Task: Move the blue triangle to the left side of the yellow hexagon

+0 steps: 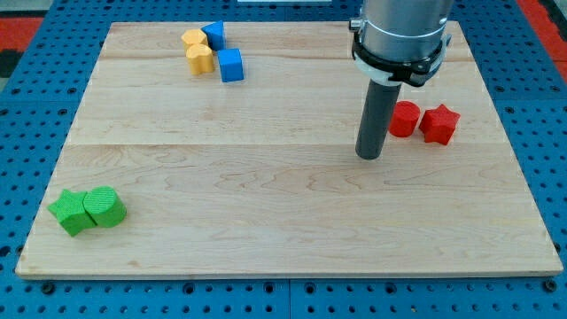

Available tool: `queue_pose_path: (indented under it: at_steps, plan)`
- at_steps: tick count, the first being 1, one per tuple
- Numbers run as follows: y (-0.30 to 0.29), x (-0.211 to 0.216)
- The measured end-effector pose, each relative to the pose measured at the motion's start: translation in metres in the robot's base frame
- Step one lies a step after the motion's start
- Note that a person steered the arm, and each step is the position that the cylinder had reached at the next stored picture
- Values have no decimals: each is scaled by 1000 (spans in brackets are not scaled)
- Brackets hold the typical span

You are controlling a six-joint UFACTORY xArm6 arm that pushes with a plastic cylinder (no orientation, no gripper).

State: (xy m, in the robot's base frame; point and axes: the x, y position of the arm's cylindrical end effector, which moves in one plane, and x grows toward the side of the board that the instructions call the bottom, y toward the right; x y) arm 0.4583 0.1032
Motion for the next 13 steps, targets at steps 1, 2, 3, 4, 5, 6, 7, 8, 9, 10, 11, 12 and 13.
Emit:
queue_pose_path:
  at_steps: [1,2,3,4,5,6,7,8,9,10,11,12,13]
  plan:
    - [-2,0]
    - [-7,0]
    - [-7,0]
    - [-6,1]
    - [-6,1]
    - [-6,1]
    - [-15,-11]
    - [-35,-31]
    - [-40,-77]
    - [-64,-112]
    - [-66,-157]
    - [-84,-198]
    - [-104,-233]
